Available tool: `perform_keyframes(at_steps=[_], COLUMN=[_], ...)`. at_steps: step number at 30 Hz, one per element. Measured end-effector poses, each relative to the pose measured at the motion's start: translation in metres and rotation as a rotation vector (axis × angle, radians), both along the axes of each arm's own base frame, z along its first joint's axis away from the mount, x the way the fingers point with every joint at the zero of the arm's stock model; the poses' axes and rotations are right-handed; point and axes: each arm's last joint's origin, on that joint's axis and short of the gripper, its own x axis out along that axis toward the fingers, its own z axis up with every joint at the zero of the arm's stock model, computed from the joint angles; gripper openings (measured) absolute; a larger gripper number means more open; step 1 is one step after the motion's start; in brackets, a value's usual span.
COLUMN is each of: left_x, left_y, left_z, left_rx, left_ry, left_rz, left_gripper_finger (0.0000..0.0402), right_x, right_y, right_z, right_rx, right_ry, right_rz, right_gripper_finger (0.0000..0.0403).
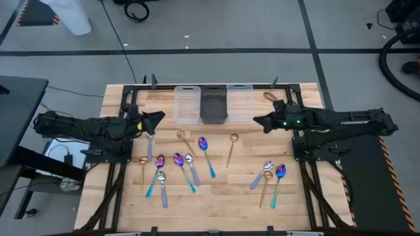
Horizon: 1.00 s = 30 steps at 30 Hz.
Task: Sort silverware by color (type)
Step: Put the right blue spoon into the right transparent bin
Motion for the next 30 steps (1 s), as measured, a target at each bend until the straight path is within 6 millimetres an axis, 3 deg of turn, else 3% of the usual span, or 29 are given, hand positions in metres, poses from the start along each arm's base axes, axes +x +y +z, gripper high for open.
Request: perform_keyframes(at_steps=[9, 18, 30], left_x=[0.012, 0.034, 0.054], left_y=[0.005, 0.006, 0.005], left_z=[0.011, 0.029, 0.088], left_rx=[-0.044, -0.037, 0.081], left_ry=[0.044, 0.137, 0.245], left_rz=[-0.065, -0.157, -0.194], left_gripper_finger=[0.0141, 0.0141, 0.0141], right_x=[0.025, 0.042, 0.045], right_y=[0.003, 0.004, 0.001], right_z=[0.008, 0.031, 0.084], right_rx=[0.070, 0.078, 0.027], right_ry=[0.161, 0.244, 0.313], right_rz=[0.101, 0.180, 0.217], right_gripper_finger=[0.0053, 0.0054, 0.0054])
